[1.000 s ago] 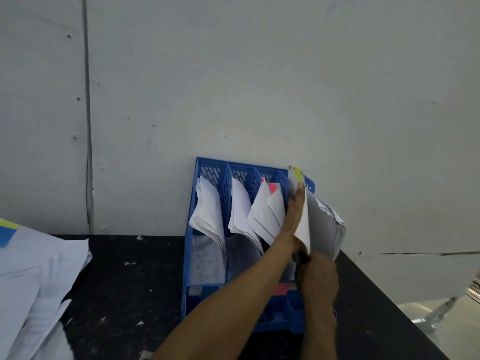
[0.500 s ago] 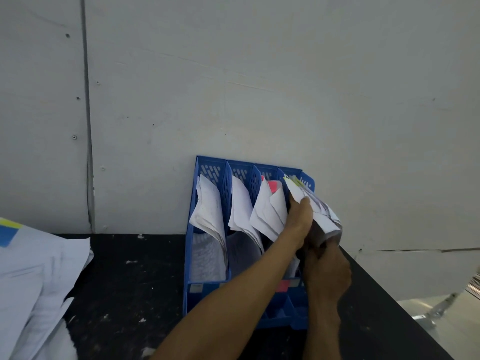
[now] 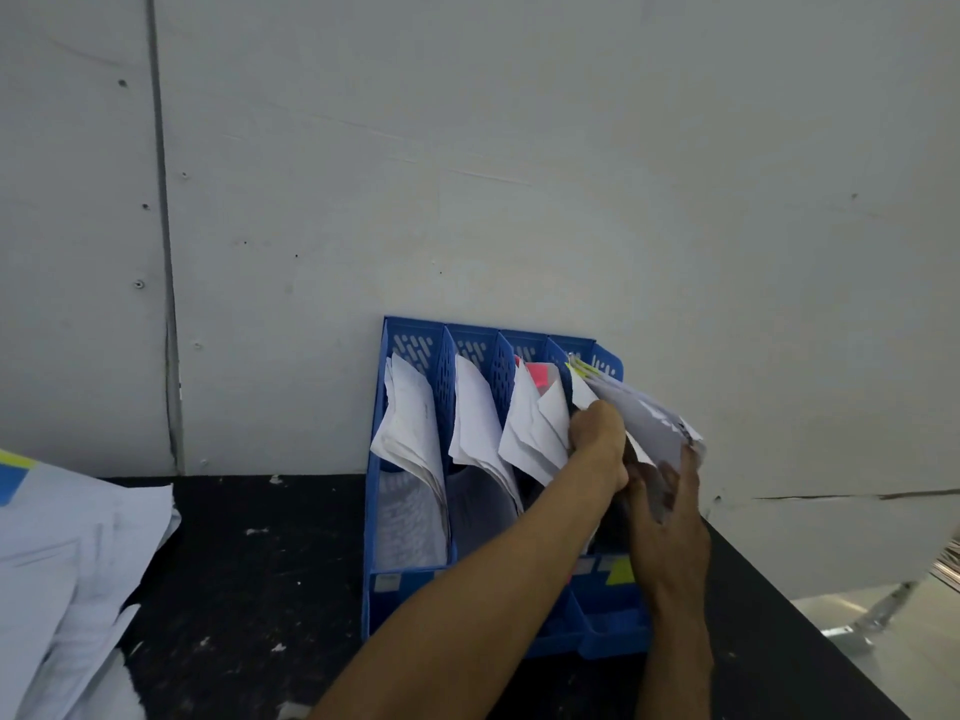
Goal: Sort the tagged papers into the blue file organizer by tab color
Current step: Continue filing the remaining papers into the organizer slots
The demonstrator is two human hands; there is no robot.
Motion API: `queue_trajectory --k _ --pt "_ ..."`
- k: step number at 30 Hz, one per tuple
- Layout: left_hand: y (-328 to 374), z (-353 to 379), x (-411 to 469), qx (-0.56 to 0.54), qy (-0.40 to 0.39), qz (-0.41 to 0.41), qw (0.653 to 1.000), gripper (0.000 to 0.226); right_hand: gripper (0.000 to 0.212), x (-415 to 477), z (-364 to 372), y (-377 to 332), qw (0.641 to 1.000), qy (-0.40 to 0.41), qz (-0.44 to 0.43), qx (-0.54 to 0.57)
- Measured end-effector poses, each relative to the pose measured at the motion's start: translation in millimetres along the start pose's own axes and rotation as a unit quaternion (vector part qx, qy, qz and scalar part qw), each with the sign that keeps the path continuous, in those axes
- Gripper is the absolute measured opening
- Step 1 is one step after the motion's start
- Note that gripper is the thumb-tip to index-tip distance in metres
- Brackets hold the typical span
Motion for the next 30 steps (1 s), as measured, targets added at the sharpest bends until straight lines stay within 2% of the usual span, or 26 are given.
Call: queue_trajectory --k 4,7,9,13,16,19,21,23,25,27,30 --pt "3.4 -1.4 -2.3 0.07 0.022 0.01 0.997 0.04 0.079 -3.6 0.9 -4.9 1.0 -0.016 0.008 0.023" --pt "11.4 2.9 -6.8 0.17 0.054 0.1 0.979 0.057 0.078 -3.9 -0.3 -2.3 0.999 -0.033 0.013 0.018" --pt "20.0 14.2 -11.3 0.227 0.05 0.157 0.96 0.066 0.064 -2.0 -4.2 0.4 0.999 -0.043 0.002 -0.005" --pt "28.9 13.8 -8.3 0.188 0.087 0.094 0.974 0.071 0.027 3.4 -22.9 4.3 0.996 0.041 -0.056 -0.059" --pt "40.0 8.2 -13.3 0.142 0.091 0.108 0.98 0.073 0.005 1.7 -25.7 8.1 0.99 0.091 -0.074 -0.074" --pt "43.4 7.8 -24.7 0.133 0.084 0.121 0.98 0.069 0.006 2.3 -10.9 7.8 0.989 0.084 -0.092 -0.079" --pt "43.3 10.1 -29.3 0.152 0.076 0.132 0.977 0.073 0.007 1.4 -3.0 5.5 0.986 0.108 -0.098 -0.074" --pt "42.5 13.0 -35.3 0.174 0.073 0.148 0.971 0.075 0.007 1.5 0.7 6.3 0.985 0.139 -0.085 -0.062" --pt "46.1 17.5 -46.4 0.199 0.054 0.167 0.964 0.075 0.011 3.6 4.3 8.1 0.987 0.136 -0.056 -0.065" --pt "55.0 23.4 -63.1 0.216 0.014 0.197 0.956 0.073 0.021 4.8 -3.7 4.9 0.983 0.153 -0.05 -0.083" --pt "93.1 8.0 -104.1 0.248 -0.039 0.291 0.923 0.063 0.03 -5.5 -20.9 -31.9 0.972 0.199 -0.098 -0.076"
Point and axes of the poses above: each hand's wrist, its own x-axis towards the middle knuckle, its own z-axis out of the palm, y = z × x, the point moved 8 cm from there along x, towards the middle knuckle, and after that the axes turned 5 degrees about -y, right-handed, at the moved point
